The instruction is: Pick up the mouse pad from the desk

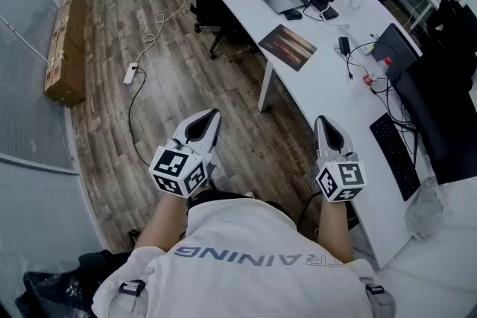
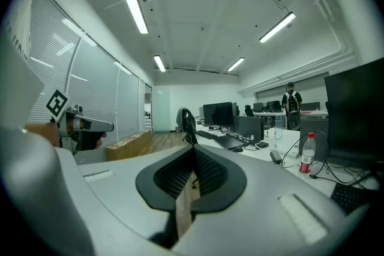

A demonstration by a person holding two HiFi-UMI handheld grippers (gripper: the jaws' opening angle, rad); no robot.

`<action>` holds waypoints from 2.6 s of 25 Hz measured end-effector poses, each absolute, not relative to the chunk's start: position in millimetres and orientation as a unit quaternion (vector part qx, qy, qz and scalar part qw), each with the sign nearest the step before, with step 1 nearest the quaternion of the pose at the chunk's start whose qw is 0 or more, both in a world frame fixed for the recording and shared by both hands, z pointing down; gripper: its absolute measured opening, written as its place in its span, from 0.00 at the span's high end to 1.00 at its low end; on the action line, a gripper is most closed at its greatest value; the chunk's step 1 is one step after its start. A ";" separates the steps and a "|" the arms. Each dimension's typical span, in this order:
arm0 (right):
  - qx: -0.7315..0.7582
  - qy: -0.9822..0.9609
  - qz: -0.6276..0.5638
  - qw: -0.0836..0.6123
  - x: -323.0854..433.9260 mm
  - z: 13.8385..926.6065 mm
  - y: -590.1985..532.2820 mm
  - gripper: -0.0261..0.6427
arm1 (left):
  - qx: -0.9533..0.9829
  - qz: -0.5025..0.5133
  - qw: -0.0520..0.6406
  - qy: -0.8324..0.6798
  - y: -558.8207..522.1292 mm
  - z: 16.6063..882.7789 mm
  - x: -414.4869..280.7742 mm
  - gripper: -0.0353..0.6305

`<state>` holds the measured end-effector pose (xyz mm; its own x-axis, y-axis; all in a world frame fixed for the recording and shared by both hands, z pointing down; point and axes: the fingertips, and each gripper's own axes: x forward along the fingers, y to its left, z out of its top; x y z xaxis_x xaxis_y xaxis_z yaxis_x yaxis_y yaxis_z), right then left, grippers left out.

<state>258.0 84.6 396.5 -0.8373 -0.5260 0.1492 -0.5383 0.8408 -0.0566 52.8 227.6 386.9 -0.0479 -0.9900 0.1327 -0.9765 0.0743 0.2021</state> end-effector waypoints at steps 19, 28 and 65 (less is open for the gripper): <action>0.288 -0.954 0.056 0.065 254.5 398.8 86.5 0.94 | 0.684 -0.026 0.127 -0.718 226.4 387.6 47.0 0.95; 0.294 -0.952 0.068 0.059 218.5 399.5 76.1 0.94 | 0.691 -0.023 0.133 -0.711 216.7 390.5 12.4 0.95; 0.416 -0.902 0.089 0.072 66.9 402.3 -56.3 0.94 | 0.782 -0.008 0.160 -0.602 23.0 396.3 -161.6 0.95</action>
<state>66.9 -56.3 402.3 -0.6430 -0.7383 0.2038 -0.7639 0.6373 -0.1015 -161.6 23.0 396.3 0.2745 -0.9445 0.1806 -0.9394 -0.2233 0.2602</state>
